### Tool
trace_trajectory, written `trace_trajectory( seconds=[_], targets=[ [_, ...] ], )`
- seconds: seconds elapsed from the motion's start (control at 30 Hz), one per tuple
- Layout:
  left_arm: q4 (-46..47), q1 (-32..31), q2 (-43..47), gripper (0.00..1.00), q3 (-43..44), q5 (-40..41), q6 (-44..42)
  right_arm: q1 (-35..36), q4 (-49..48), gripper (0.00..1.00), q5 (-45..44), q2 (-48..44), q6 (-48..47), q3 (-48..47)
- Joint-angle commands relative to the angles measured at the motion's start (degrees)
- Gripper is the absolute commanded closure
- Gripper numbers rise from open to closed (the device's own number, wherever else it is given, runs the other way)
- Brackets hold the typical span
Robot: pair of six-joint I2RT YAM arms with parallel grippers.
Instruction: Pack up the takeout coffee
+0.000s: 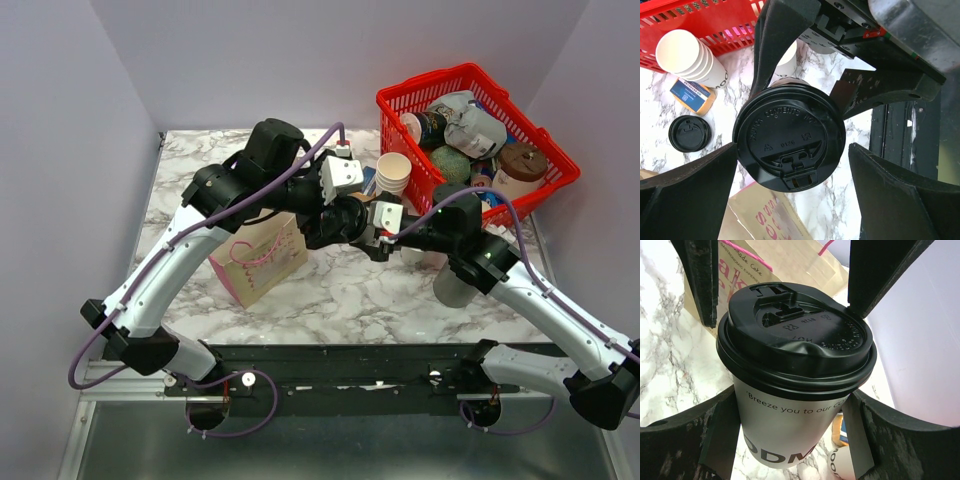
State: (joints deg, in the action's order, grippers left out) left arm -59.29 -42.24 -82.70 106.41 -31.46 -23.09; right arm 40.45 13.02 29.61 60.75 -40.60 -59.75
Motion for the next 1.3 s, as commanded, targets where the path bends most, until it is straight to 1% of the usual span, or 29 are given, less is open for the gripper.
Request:
trace_trajectory(
  seconds=[0.0,0.2,0.47,0.67,0.77,0.9,1.0,1.1,1.2,1.27],
  targets=[
    [-0.1,-0.7,-0.8,0.05,1.3,2.2,0.0,0.3,-1.4,0.33,-0.5,0.3,-0.3,-2.0],
    [0.2,-0.8,-1.1,0.09,1.3,3.5,-0.1,0.4,-1.5,0.33,-0.5,0.6,0.3,-2.5],
    [0.4,-1.4,-1.1,0.08,1.0,5.3,0.2,0.4,-1.7,0.33,-0.3,1.3,1.8,-3.4],
    [0.6,-2.5,-1.2,0.10,0.4,7.9,0.2,0.4,-1.7,0.33,-0.2,1.7,2.5,-3.8],
    [0.4,-2.6,-1.3,0.14,0.6,7.9,0.2,0.4,-1.6,0.33,-0.4,1.7,2.3,-3.6],
    [-0.6,-2.6,-1.4,0.25,1.1,8.5,-0.7,0.4,-1.5,0.33,-0.7,1.8,2.1,-3.3],
    [-2.6,-2.6,-1.5,0.31,1.9,8.6,-2.0,0.4,-1.6,0.32,-1.7,2.1,2.5,-3.6],
    [-3.2,-2.5,-0.8,0.34,1.2,9.7,-3.4,0.4,-0.8,0.31,-2.4,2.7,2.5,-4.6],
    [-2.8,-2.5,-0.3,0.35,0.0,10.2,-3.5,0.4,-0.7,0.31,-2.4,3.3,2.7,-4.9],
    [-2.6,-2.5,-0.2,0.38,-0.2,9.9,-3.2,0.4,-0.7,0.27,-2.4,3.7,3.0,-5.3]
  ],
)
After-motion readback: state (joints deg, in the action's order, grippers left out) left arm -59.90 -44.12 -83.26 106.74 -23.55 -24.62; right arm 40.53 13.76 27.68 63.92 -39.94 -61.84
